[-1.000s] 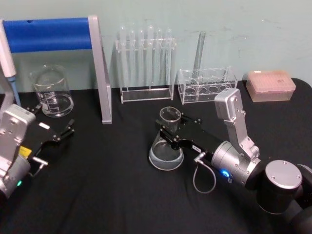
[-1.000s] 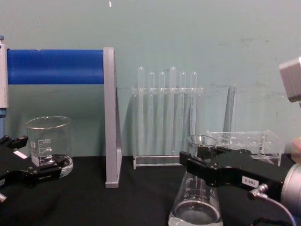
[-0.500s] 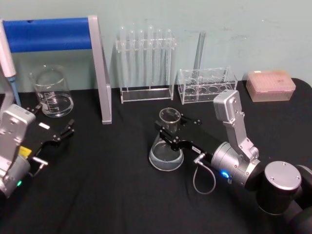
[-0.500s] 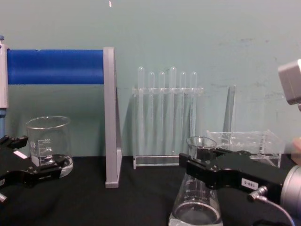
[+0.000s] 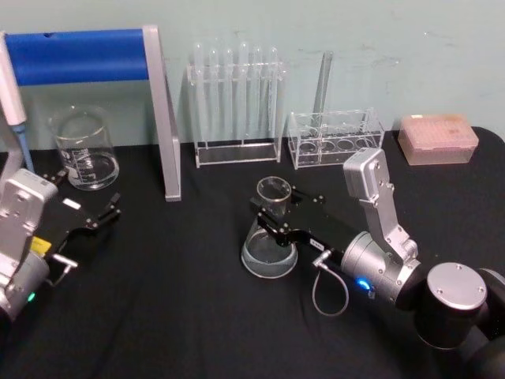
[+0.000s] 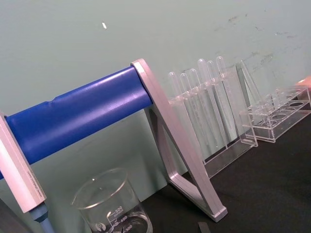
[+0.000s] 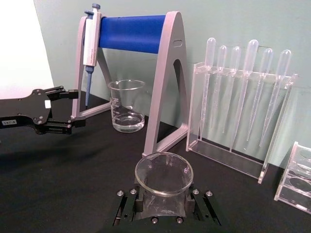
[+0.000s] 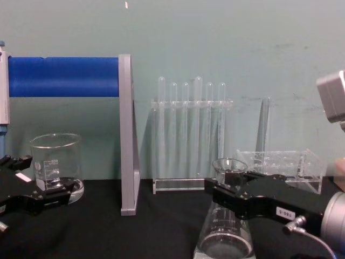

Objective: Grasp the erlenmeyer flask with one hand, shake it three times, then place it back.

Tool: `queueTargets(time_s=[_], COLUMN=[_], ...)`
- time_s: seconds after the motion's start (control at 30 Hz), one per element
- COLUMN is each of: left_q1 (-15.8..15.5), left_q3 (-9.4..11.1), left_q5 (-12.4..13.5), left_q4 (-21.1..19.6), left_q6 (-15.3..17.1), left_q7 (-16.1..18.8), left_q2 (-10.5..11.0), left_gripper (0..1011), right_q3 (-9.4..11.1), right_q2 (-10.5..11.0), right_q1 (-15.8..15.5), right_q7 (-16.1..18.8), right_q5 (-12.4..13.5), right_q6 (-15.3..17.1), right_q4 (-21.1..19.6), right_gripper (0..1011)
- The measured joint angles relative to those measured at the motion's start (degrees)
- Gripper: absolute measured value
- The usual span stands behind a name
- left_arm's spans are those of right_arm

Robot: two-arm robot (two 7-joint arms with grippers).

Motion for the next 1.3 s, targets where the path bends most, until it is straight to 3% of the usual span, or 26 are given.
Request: queueTargets(time_s=[0.6, 0.83, 1.17, 1.3], left_q1=[0.00, 0.00, 0.00, 0.00], left_q3=[0.00, 0.00, 0.00, 0.00], left_q5=[0.00, 0.00, 0.00, 0.00], left_q4=[0.00, 0.00, 0.00, 0.00], left_q6=[0.00, 0.00, 0.00, 0.00], left_q7=[0.00, 0.00, 0.00, 0.00], left_q2=[0.00, 0.00, 0.00, 0.00], left_gripper=[1001, 1001, 1001, 1001], right_q3=[-0.08, -0.07, -0.07, -0.07], right_q2=[0.05, 0.06, 0.05, 0.05], right_q1=[-0.02, -0.04, -0.01, -0.01], right_q7=[-0.02, -0.03, -0.03, -0.03], right_q5=[-0.21, -0.23, -0.23, -0.23], right_q6=[0.29, 0.45, 0.42, 0.40], right_q4=[-0.07, -0.05, -0.05, -0.06], right_gripper=[472, 715, 985, 1000])
